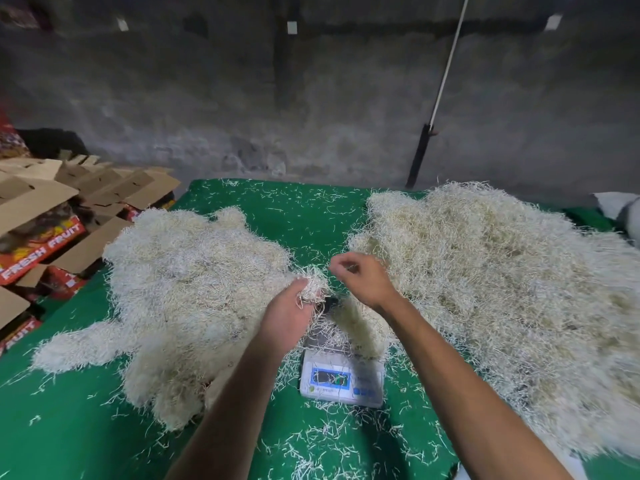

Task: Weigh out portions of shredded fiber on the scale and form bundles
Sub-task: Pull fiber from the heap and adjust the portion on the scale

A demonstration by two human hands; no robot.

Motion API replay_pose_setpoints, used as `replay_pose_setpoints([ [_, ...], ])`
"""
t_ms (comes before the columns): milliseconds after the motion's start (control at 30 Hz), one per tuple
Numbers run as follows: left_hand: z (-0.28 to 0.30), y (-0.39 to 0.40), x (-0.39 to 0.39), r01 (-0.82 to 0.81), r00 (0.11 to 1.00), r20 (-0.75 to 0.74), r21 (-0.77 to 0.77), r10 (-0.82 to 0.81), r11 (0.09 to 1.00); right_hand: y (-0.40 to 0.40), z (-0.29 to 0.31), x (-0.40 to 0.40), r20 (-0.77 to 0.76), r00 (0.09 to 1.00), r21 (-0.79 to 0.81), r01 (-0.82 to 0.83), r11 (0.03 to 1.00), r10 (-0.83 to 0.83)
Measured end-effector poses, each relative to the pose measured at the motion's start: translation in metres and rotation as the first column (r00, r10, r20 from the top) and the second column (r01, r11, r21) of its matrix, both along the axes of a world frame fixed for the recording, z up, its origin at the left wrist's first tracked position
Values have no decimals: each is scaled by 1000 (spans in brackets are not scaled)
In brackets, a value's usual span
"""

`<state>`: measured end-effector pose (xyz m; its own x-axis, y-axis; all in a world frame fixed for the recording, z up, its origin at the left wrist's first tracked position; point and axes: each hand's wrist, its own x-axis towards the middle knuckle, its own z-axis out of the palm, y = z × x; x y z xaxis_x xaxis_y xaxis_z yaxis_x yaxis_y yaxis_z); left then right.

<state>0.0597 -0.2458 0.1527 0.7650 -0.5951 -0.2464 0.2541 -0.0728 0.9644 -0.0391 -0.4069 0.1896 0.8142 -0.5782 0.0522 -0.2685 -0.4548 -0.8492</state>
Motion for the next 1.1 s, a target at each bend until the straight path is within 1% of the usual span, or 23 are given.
replay_pose_setpoints([
  [33, 0, -8, -3, 46, 999, 1, 2, -46, 999, 4, 4, -1, 7, 995, 96, -96, 991, 96],
  [67, -3, -12, -5, 72, 997, -23, 4, -72, 997, 8, 6, -4, -49, 988, 119, -141, 983, 148],
  [133, -2, -17, -13, 80, 997, 1, 44, -80, 996, 6, -1, -12, -141, 978, 113, -137, 984, 152],
  [167, 0, -22, -16, 73, 994, -78, 36, -70, 997, 2, -8, -17, -172, 977, 123, -107, 987, 127],
  [200, -3, -25, -17, 56, 973, -224, 35, -47, 998, -2, -17, -23, -198, 975, 142, -78, 987, 105],
  [233, -7, -27, -19, 81, 965, -257, 84, -57, 993, -5, -26, -31, -222, 972, 155, -48, 987, 82],
  [300, -20, -29, -23, 142, 986, -119, 266, -114, 954, -11, -45, -47, -245, 970, 159, 45, 986, -5],
  [333, -28, -28, -24, 121, 993, -52, 343, -109, 931, -13, -53, -56, -259, 965, 181, 77, 980, -28],
  [367, -36, -29, -25, 92, 996, -30, 376, -87, 922, -15, -59, -63, -295, 955, 205, 78, 976, -14],
  [400, -44, -29, -25, 74, 997, -16, 397, -74, 915, -16, -62, -70, -360, 932, 229, 35, 973, 52],
  [467, -55, -29, -29, 76, 997, -17, 421, -76, 904, -24, -61, -85, -482, 852, 257, -86, 963, 205],
  [500, -60, -31, -31, 90, 996, -22, 427, -89, 900, -31, -58, -91, -461, 865, 256, -85, 963, 199],
  [533, -64, -32, -33, 101, 995, -23, 426, -101, 899, -38, -53, -96, -365, 925, 274, -4, 962, 108],
  [567, -67, -33, -35, 100, 995, -29, 423, -98, 900, -48, -45, -102, -196, 976, 306, 153, 940, -95],
  [600, -70, -34, -37, 93, 996, -53, 411, -78, 907, -59, -37, -106, -12, 934, 325, 343, 882, -358],
  [633, -73, -34, -38, 82, 995, -85, 394, -52, 916, -71, -29, -111, 105, 823, 347, 495, 796, -558],
  [667, -76, -35, -38, 73, 994, -103, 389, -36, 918, -81, -22, -115, 120, 753, 340, 581, 740, -646],
  [700, -79, -35, -38, 74, 994, -98, 404, -37, 912, -87, -20, -118, 74, 746, 287, 620, 730, -662],
  [733, -82, -35, -38, 81, 994, -95, 413, -45, 907, -89, -22, -119, 9, 763, 215, 629, 747, -646],
  [800, -88, -37, -39, 90, 993, -109, 413, -49, 906, -83, -30, -120, -84, 792, 57, 610, 790, -605],
  [833, -89, -38, -39, 96, 992, -116, 409, -52, 907, -77, -35, -121, -107, 799, 6, 595, 804, -591],
  [867, -89, -39, -40, 102, 991, -118, 404, -59, 909, -72, -40, -121, -121, 805, -5, 584, 811, -581],
  [1100, -87, -32, -40, 114, 990, -121, 381, -73, 917, -41, -75, -112, -190, 837, 68, 532, 844, -513],
])
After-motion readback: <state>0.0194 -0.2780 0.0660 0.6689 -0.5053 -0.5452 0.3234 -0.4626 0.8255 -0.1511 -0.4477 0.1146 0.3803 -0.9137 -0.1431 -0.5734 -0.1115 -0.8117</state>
